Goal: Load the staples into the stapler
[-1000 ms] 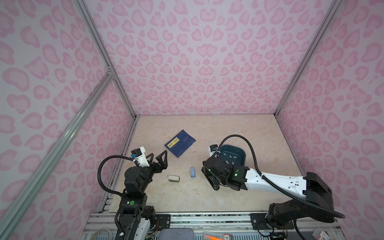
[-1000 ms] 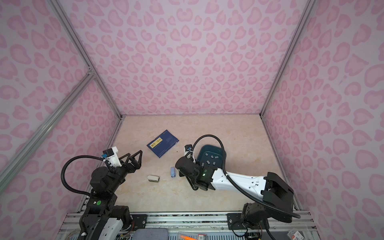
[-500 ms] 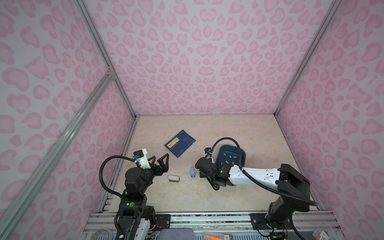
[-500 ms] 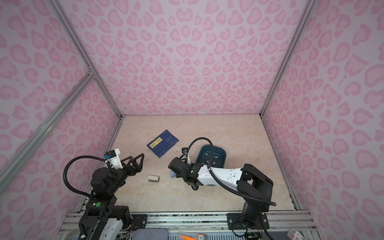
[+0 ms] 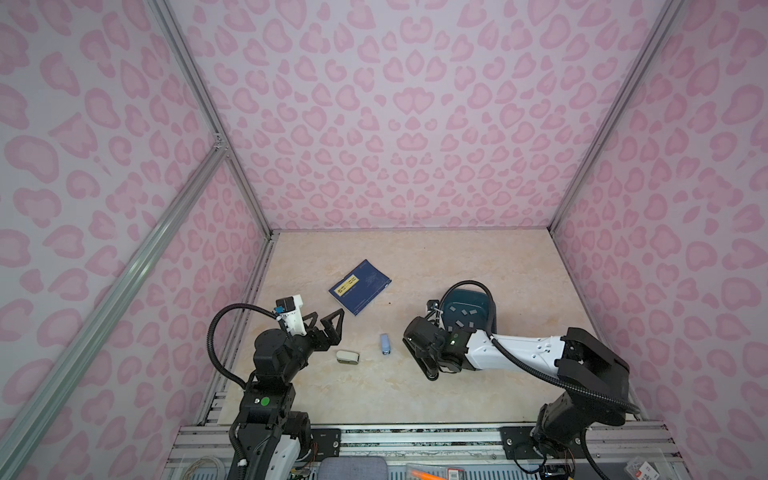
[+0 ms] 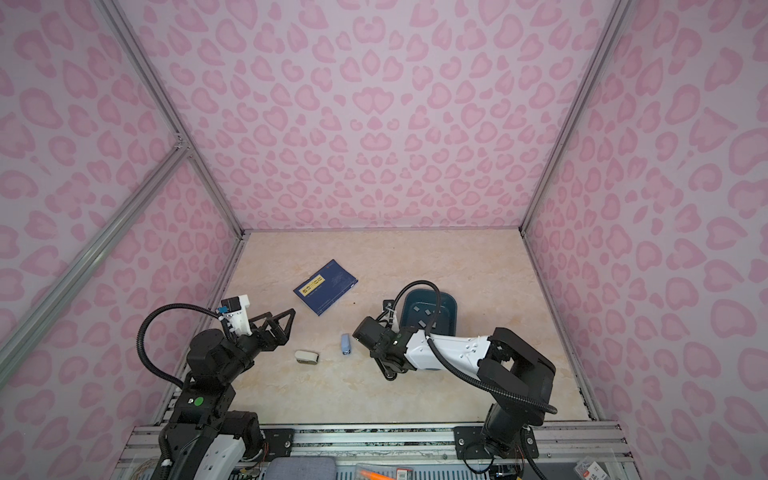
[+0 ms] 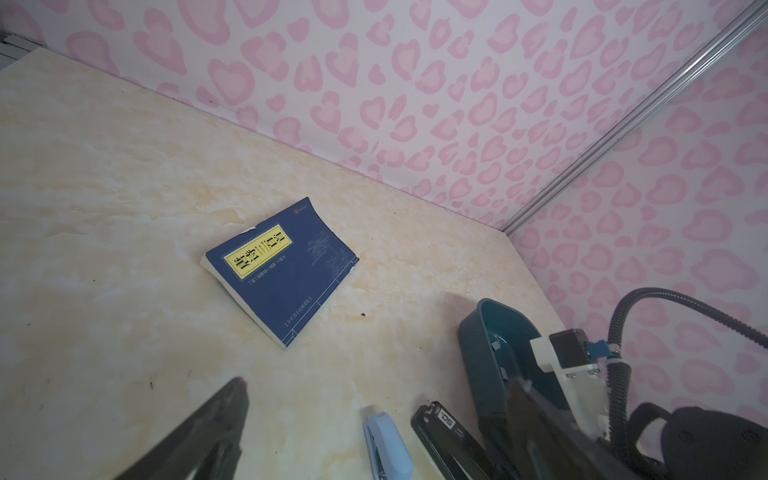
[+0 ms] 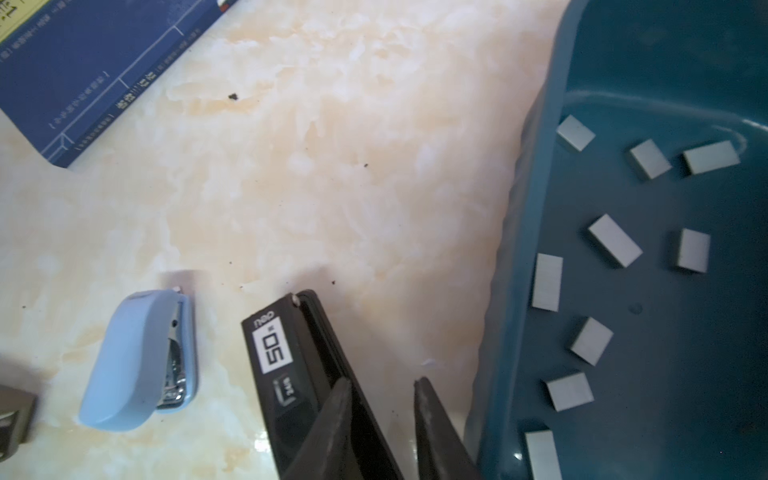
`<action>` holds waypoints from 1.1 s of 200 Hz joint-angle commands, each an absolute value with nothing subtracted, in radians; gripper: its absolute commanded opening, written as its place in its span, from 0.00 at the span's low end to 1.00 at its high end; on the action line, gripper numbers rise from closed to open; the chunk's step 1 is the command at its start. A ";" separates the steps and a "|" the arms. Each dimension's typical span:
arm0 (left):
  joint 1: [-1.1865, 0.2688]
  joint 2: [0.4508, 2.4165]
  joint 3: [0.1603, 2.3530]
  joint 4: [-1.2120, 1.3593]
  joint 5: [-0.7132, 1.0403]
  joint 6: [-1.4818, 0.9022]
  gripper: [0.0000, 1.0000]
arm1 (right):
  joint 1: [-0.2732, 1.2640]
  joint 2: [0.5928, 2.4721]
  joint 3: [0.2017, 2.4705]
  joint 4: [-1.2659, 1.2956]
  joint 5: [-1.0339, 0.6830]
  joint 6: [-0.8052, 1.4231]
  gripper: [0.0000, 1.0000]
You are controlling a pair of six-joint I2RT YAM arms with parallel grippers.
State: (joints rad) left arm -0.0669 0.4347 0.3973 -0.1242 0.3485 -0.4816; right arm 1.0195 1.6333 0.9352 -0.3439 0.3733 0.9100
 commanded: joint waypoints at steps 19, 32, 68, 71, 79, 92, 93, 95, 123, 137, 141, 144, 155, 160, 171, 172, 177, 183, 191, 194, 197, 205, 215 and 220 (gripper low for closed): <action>-0.091 0.456 0.416 -0.069 0.379 -0.452 0.97 | 0.992 1.592 0.879 -0.389 0.404 0.936 0.29; -0.115 0.462 0.412 -0.050 0.382 -0.433 0.97 | 0.976 1.568 0.855 -0.388 0.410 0.933 0.29; -0.296 0.493 0.373 0.063 0.351 -0.300 0.99 | 0.925 1.485 0.790 -0.386 0.433 0.902 0.30; -0.320 0.498 0.372 0.070 0.342 -0.282 0.98 | 0.921 1.477 0.785 -0.389 0.436 0.901 0.31; -0.382 0.516 0.367 0.091 0.317 -0.232 0.94 | 0.908 1.461 0.773 -0.394 0.441 0.896 0.31; -0.466 0.545 0.349 0.143 0.301 -0.145 0.88 | 0.881 1.433 0.748 -0.393 0.439 0.888 0.31; -0.472 0.548 0.348 0.147 0.302 -0.139 0.88 | 0.879 1.431 0.744 -0.391 0.438 0.886 0.31; -0.483 0.552 0.346 0.155 0.307 -0.121 0.88 | 0.876 1.425 0.740 -0.388 0.436 0.885 0.32; -0.633 0.664 0.369 0.144 0.351 0.136 0.80 | 0.821 1.371 0.677 -0.359 0.409 0.863 0.33; -0.686 0.753 0.411 0.116 0.346 0.217 0.79 | 0.805 1.344 0.657 -0.355 0.404 0.851 0.33; -0.698 0.780 0.422 0.114 0.354 0.242 0.79 | 0.800 1.334 0.650 -0.353 0.406 0.845 0.34; -0.708 0.799 0.430 0.113 0.363 0.264 0.79 | 0.799 1.329 0.647 -0.352 0.406 0.843 0.34; -0.739 0.880 0.451 0.108 0.399 0.349 0.77 | 0.793 1.304 0.638 -0.353 0.408 0.834 0.35; -0.753 0.917 0.461 0.102 0.411 0.390 0.77 | 0.793 1.292 0.632 -0.347 0.406 0.828 0.36; -0.775 1.003 0.492 0.088 0.429 0.461 0.76 | 0.793 1.264 0.620 -0.334 0.395 0.814 0.37; -0.777 1.009 0.495 0.086 0.429 0.467 0.76 | 0.793 1.264 0.620 -0.334 0.395 0.814 0.37; -0.782 1.047 0.513 0.076 0.438 0.497 0.76 | 0.793 1.247 0.613 -0.325 0.384 0.805 0.38; -0.786 1.096 0.533 0.060 0.455 0.536 0.76 | 0.793 1.231 0.606 -0.316 0.372 0.797 0.39; -0.788 1.157 0.564 0.027 0.469 0.598 0.76 | 0.794 1.209 0.599 -0.312 0.362 0.792 0.41; -0.789 1.179 0.576 0.011 0.470 0.620 0.76 | 0.795 1.204 0.596 -0.312 0.360 0.791 0.42; -0.789 1.198 0.589 -0.003 0.473 0.643 0.76 | 0.795 1.193 0.593 -0.313 0.357 0.789 0.43; -0.790 1.248 0.616 -0.035 0.476 0.693 0.76 | 0.795 1.171 0.588 -0.314 0.347 0.784 0.45; -0.791 1.296 0.648 -0.073 0.490 0.743 0.76 | 0.794 1.141 0.583 -0.320 0.335 0.774 0.46; -0.790 1.315 0.662 -0.094 0.500 0.761 0.76 | 0.795 1.129 0.583 -0.327 0.332 0.771 0.47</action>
State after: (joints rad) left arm -0.7876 1.2255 0.5941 0.0189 0.4377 0.5446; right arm 0.7929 1.1786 0.5949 -0.3336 0.3614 0.8005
